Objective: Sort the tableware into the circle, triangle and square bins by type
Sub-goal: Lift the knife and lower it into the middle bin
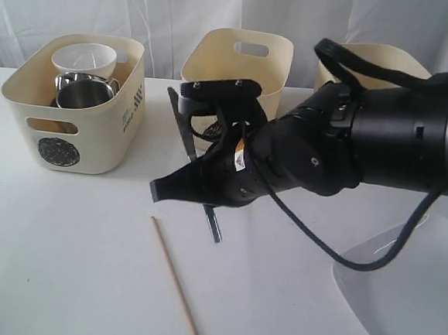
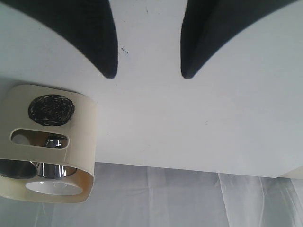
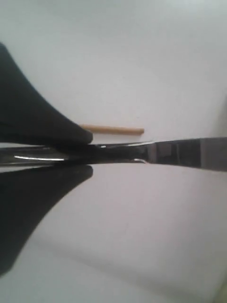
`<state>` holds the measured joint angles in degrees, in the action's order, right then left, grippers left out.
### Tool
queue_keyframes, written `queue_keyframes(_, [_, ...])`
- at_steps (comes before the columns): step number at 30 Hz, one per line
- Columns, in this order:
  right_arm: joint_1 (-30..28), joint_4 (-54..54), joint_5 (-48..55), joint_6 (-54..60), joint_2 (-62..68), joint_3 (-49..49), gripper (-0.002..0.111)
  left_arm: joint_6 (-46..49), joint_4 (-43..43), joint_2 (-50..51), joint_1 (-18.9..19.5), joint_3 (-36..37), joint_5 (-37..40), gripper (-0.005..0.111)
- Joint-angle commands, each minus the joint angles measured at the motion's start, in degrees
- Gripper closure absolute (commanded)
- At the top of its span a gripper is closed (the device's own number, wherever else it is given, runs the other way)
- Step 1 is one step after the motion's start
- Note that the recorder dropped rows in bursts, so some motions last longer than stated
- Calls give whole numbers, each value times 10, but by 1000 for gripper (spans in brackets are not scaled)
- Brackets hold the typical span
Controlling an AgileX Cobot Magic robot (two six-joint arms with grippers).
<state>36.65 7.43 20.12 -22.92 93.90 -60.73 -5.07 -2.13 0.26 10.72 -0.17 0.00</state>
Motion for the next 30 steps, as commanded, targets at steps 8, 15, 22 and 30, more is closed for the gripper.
queue_keyframes(8, [-100,57,-162,-4,-7,-2,108,-1,-3,-3,1,2,0,60])
queue_keyframes(15, [-145,57,-219,9,6,-50,108,-1,-3,-3,1,2,0,60])
queue_keyframes(22, [-174,57,-207,23,56,-126,108,-1,-3,-3,1,2,0,60])
queue_keyframes(30, [-200,57,-201,33,130,-216,108,-1,-3,-3,1,2,0,60])
